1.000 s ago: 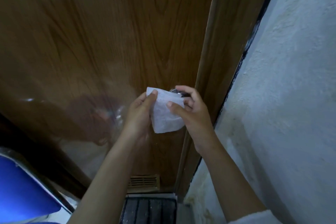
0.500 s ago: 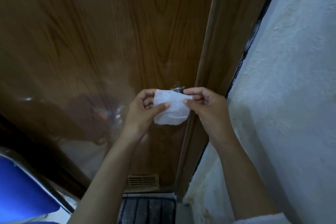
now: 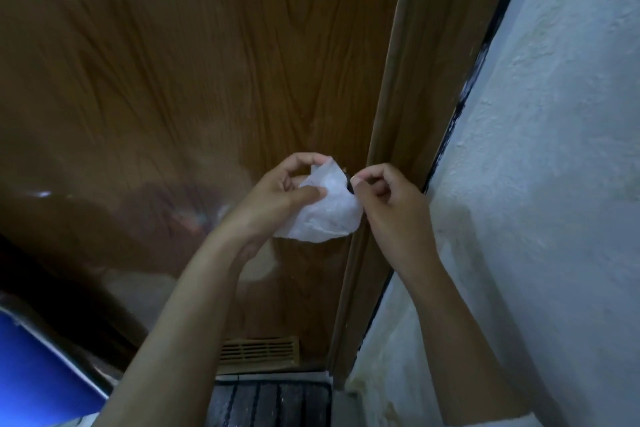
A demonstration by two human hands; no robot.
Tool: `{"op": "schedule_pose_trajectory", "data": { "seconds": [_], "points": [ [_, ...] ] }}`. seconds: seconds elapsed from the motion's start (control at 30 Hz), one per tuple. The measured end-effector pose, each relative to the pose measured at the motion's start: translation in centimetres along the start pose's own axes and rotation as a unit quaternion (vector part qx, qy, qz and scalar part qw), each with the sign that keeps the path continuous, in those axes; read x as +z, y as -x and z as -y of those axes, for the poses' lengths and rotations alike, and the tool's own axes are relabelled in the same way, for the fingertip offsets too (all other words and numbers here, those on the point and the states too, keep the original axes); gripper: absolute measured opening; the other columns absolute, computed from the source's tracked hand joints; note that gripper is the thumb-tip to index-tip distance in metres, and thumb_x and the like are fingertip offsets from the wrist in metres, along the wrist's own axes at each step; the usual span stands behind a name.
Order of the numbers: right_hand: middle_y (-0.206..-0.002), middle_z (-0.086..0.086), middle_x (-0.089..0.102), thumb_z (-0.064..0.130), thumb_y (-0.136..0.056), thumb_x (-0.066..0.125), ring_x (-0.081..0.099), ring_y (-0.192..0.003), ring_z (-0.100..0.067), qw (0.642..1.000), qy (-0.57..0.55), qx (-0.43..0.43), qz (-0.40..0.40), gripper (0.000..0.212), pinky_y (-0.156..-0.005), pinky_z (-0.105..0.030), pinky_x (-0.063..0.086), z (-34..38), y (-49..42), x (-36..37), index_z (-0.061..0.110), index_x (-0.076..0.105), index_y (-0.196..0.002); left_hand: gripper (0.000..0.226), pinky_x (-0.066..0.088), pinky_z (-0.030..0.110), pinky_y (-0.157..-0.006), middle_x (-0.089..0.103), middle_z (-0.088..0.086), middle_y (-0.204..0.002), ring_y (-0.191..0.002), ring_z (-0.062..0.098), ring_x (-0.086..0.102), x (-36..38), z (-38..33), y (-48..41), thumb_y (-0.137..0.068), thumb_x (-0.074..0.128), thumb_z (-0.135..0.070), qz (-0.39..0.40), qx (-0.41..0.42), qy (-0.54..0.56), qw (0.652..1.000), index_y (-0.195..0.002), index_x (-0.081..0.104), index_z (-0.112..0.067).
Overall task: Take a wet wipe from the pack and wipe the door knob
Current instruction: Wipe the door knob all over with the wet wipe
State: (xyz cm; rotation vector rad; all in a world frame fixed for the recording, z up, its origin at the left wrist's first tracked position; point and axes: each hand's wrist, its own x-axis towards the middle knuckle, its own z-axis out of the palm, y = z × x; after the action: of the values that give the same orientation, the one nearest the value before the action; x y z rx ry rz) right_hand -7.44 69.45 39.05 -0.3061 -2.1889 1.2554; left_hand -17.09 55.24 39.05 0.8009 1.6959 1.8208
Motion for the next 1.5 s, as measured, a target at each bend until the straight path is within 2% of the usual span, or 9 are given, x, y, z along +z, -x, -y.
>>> {"op": "schedule_pose_trajectory", "data": {
  "seconds": [0.1,0.27,0.43,0.63,0.87,1.17,1.23,1.33,1.5],
  "points": [
    [-0.072,0.022,0.052,0.029,-0.092,0.053,0.055,-0.067,0.005,0.997,0.07,-0.014,0.029,0.015,-0.052,-0.007,0.039,-0.5,0.0,0.3,0.028,0.058,-0.106,0.024,0.053,0.027,-0.073,0.067,-0.013,-0.104,-0.093,0.011,0.066,-0.3,-1.1,-0.4,-0.083,0.059,-0.027,0.08,-0.02,-0.114,0.99,-0.104,0.063,-0.037],
    [-0.088,0.014,0.068,0.02,-0.092,0.053,0.062,-0.078,0.008,0.969,-0.101,0.087,0.206,0.025,-0.061,-0.007,0.047,-1.2,0.1,0.4,0.034,0.059,-0.111,0.019,0.045,0.035,-0.092,0.066,-0.005,-0.111,-0.107,0.018,0.059,0.3,-1.1,-1.1,-0.091,0.053,-0.028,0.123,-0.031,-0.182,0.975,-0.102,0.069,-0.032],
    [-0.052,0.012,0.058,0.02,-0.091,0.054,0.047,-0.041,0.001,0.948,-0.236,0.206,0.064,0.014,-0.041,-0.012,0.038,-1.3,-0.5,0.0,0.023,0.067,-0.088,0.015,0.053,0.018,-0.072,0.066,-0.009,-0.101,-0.087,0.004,0.064,0.5,-0.6,-2.0,-0.09,0.057,-0.024,0.011,0.037,-0.182,0.983,-0.101,0.066,-0.027],
    [-0.085,0.004,0.075,0.016,-0.089,0.056,0.071,-0.08,-0.01,0.929,-0.313,0.192,-0.036,0.013,-0.066,-0.021,0.056,-0.9,-0.2,1.7,0.021,0.066,-0.094,0.007,0.042,0.004,-0.062,0.063,-0.013,-0.092,-0.081,-0.001,0.057,1.9,0.4,-3.5,-0.089,0.058,-0.023,-0.145,0.111,-0.325,0.928,-0.095,0.06,-0.021],
    [-0.121,0.009,0.056,0.017,-0.091,0.052,0.054,-0.104,-0.001,0.99,-0.09,0.104,0.026,0.048,-0.065,-0.005,0.044,-2.3,0.3,3.1,0.03,0.036,-0.135,0.023,0.042,0.025,-0.061,0.067,0.004,-0.092,-0.076,0.015,0.06,3.2,3.3,-4.4,-0.092,0.052,-0.033,-0.234,0.078,-0.453,0.857,-0.105,0.06,-0.016],
    [-0.143,-0.001,0.04,0.027,-0.092,0.048,0.045,-0.125,-0.018,0.994,0.092,0.038,0.033,0.056,-0.093,-0.038,0.05,-2.7,0.6,3.5,0.031,0.023,-0.142,0.024,0.039,0.022,-0.074,0.047,-0.002,-0.106,-0.091,0.009,0.048,3.3,5.6,-0.9,-0.088,0.055,-0.024,-0.387,0.101,-0.444,0.802,-0.113,0.053,-0.027],
    [-0.143,-0.001,0.04,0.03,-0.093,0.046,0.044,-0.126,-0.016,0.991,0.127,0.029,0.031,0.05,-0.094,-0.037,0.05,-2.9,0.7,3.8,0.026,0.029,-0.139,0.018,0.039,0.012,-0.065,0.045,-0.005,-0.102,-0.082,0.003,0.048,4.2,6.7,0.0,-0.088,0.055,-0.019,-0.376,0.137,-0.386,0.831,-0.1,0.053,-0.032],
    [-0.137,-0.004,0.046,0.031,-0.092,0.048,0.048,-0.119,-0.017,0.987,0.158,0.033,0.014,0.045,-0.093,-0.037,0.05,-3.0,0.7,3.8,0.023,0.038,-0.135,0.014,0.05,0.021,-0.062,0.062,0.007,-0.094,-0.081,0.012,0.064,5.6,7.6,-0.1,-0.09,0.054,-0.013,-0.265,0.012,-0.007,0.964,-0.089,0.054,-0.027],
    [-0.136,-0.005,0.049,0.032,-0.095,0.043,0.047,-0.12,-0.018,0.99,0.135,0.008,0.047,0.039,-0.097,-0.043,0.047,-2.6,0.7,3.8,0.025,0.043,-0.133,0.037,0.053,0.02,-0.051,0.072,0.007,-0.088,-0.069,0.011,0.071,4.7,6.4,-1.4,-0.092,0.048,-0.036,-0.173,-0.163,0.253,0.938,-0.113,0.059,-0.007]
  ]
}}
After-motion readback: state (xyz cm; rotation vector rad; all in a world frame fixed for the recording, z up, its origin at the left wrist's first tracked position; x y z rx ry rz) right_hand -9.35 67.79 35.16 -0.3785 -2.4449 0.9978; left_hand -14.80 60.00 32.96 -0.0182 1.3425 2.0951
